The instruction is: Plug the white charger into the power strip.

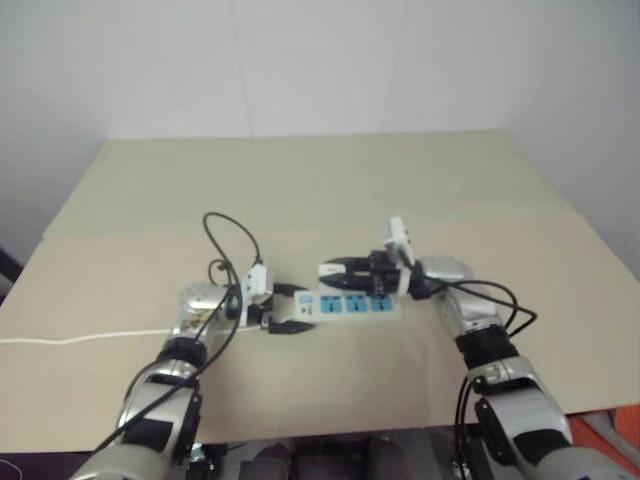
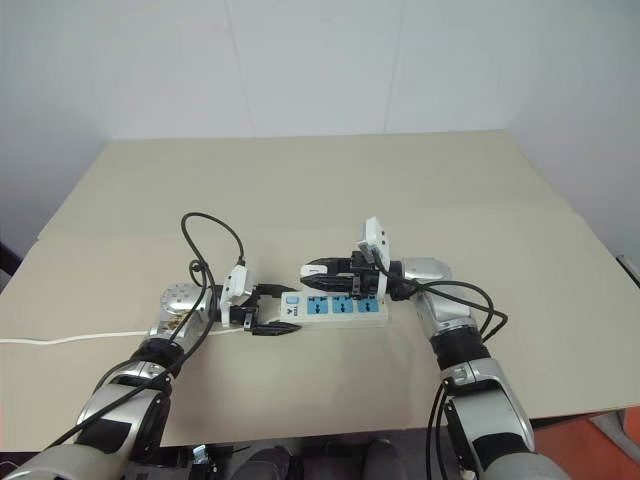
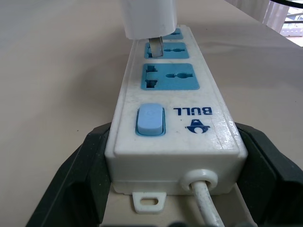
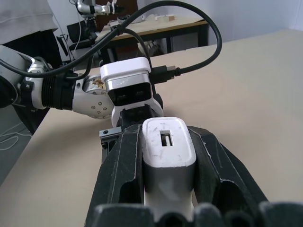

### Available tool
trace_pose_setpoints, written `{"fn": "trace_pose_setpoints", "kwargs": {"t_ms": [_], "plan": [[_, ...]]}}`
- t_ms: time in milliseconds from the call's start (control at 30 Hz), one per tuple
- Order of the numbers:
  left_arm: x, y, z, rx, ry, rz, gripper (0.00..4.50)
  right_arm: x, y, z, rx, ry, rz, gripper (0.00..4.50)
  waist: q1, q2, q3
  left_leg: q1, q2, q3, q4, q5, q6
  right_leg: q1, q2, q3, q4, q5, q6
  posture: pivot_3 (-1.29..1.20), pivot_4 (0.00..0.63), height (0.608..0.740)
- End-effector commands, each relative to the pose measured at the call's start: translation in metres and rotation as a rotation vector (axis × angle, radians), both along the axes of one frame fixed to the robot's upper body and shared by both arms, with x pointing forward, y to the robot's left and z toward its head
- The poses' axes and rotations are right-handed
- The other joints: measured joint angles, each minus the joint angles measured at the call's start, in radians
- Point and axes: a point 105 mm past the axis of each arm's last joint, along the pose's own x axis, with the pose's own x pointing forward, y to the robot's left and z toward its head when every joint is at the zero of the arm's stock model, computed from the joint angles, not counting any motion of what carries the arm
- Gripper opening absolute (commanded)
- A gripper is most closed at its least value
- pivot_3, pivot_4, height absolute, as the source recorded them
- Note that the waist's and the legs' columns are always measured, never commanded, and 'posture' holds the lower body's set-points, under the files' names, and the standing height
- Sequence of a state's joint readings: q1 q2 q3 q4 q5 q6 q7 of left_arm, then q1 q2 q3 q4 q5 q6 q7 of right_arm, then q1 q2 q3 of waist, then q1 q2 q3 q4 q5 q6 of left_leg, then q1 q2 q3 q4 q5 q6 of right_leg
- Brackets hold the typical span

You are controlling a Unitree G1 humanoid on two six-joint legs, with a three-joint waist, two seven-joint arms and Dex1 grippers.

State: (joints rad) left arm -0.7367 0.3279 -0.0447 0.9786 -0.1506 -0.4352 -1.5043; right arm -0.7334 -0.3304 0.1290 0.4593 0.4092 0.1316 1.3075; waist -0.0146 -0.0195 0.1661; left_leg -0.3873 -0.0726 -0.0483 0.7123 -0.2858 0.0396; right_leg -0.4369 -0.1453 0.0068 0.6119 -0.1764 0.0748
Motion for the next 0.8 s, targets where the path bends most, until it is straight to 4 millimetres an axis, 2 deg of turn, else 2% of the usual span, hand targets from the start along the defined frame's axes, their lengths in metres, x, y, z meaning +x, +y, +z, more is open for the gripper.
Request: {"fn": "trace_pose_setpoints", "kwargs": {"t_ms": [33, 800], "plan": [[-0.002, 0.000, -0.005, 0.049, 0.015, -0.020, 3.27, 0.003, -0.002, 0.009, 0.022, -0.058, -0.011, 1.11, 0.000, 0.000, 0.000, 0.000, 0.000, 0.000, 0.000, 0.000, 0.000, 0.000, 0.000, 0.000, 0.000, 0.000, 0.000, 0.00, 0.150, 0.740], [-0.001, -0.002, -0.005, 0.049, 0.015, -0.020, 3.27, 0.006, -0.004, -0.015, -0.033, -0.039, -0.030, 1.11, 0.000, 0.000, 0.000, 0.000, 0.000, 0.000, 0.000, 0.000, 0.000, 0.000, 0.000, 0.000, 0.000, 0.000, 0.000, 0.00, 0.150, 0.740]]}}
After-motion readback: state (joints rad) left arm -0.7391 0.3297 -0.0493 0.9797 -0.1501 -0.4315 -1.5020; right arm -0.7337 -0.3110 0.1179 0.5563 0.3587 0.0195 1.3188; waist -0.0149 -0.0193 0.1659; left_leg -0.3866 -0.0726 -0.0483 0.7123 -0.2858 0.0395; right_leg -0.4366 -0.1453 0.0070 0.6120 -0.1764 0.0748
